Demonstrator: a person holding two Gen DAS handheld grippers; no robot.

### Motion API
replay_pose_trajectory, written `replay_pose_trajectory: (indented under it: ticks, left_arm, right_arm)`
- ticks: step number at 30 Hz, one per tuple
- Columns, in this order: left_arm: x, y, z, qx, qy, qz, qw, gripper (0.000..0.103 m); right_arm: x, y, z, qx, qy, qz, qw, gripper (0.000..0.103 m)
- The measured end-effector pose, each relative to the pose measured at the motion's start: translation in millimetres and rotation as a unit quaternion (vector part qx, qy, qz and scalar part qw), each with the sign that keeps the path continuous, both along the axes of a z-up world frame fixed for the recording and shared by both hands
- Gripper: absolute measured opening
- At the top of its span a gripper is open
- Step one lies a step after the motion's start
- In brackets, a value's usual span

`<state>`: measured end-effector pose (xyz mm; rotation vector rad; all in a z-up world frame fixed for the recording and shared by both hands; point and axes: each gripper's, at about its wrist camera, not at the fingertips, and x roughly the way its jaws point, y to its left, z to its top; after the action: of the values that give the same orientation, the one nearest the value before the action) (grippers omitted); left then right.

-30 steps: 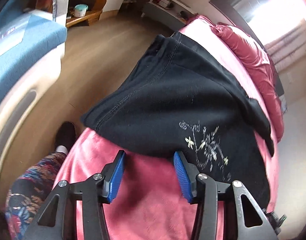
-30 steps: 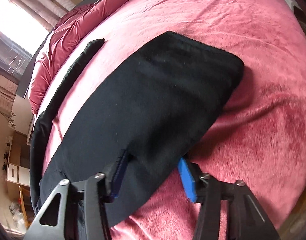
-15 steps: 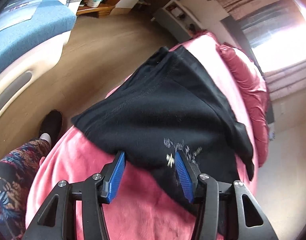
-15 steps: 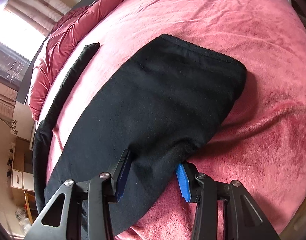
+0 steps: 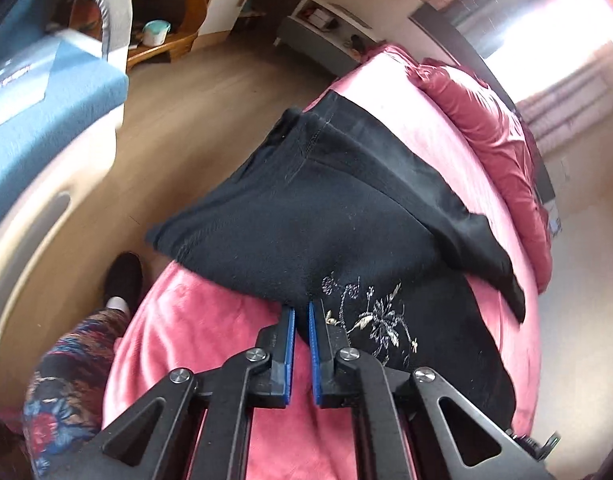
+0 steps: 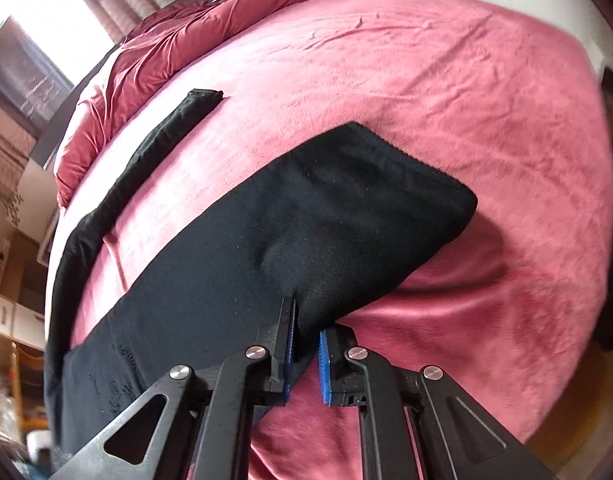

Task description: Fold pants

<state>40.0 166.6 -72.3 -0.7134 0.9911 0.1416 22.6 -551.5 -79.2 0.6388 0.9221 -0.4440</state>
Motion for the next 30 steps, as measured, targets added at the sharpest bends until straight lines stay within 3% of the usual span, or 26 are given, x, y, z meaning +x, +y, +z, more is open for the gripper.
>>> replay_pose_trajectory:
  ticks: [3,7,8,10,12,16,18,20,26,28,30]
  left_arm:
    - [-16.1,3.8,5.1,0.045,0.013,0.005,0.9989,0.0]
    - [-37.2,26.6,-6.2,0.04,0.037,0.011,0.9984,0.0]
    - [-40.6,32.1,-10.8,0.03,0.041,0.017,0.9986,0.0]
    - [-45.3,42.4,-21.4,-0.041,0.037,0.027,0.9981,0.001]
    - [-45.5,44.3,-23.1,-0.061,0.028,0.042,0.9968,0.024]
    - [-36.2,34.7,-20.5,-0.085,0.001,0.04,0.9955,0.04]
    - [-25.2,25.8,-26.4,-0.093,0.008,0.038,0.9949,0.048]
    - [-11.9,17.8,-37.3,-0.093,0.023,0.037,0.9947,0.049]
    - [11.0,13.0,-62.0,-0.103,0.048,0.077,0.9905,0.046]
    - [13.7,14.3,-62.0,-0.103,0.043,0.084,0.9903,0.019]
    - [15.4,13.5,-56.7,-0.087,0.036,0.076,0.9927,0.007]
  right_arm:
    - [-11.8,-1.8,0.6,-0.006,0.005,0.001,1.0,0.009]
    - [-25.8,2.2,-6.8,-0.013,0.022,0.013,1.0,0.009]
    - [-27.1,2.2,-9.6,-0.014,0.026,0.012,0.999,0.009]
    - [-27.7,0.2,-17.0,-0.006,0.034,0.001,0.999,0.009]
    - [-24.2,2.1,-19.2,-0.012,0.041,-0.001,0.999,0.009]
    - [-14.9,3.0,-22.9,-0.014,0.055,-0.004,0.998,0.009]
    - [-12.6,1.7,-25.6,-0.013,0.059,-0.005,0.998,0.009]
    - [-10.5,-1.1,-28.5,-0.009,0.062,-0.006,0.998,0.009]
    - [-0.6,-6.0,-31.5,-0.003,0.067,-0.009,0.998,0.009]
    - [1.1,-7.7,-31.3,-0.002,0.065,-0.01,0.998,0.009]
    - [0.6,-7.7,-30.1,-0.006,0.062,-0.01,0.998,0.009]
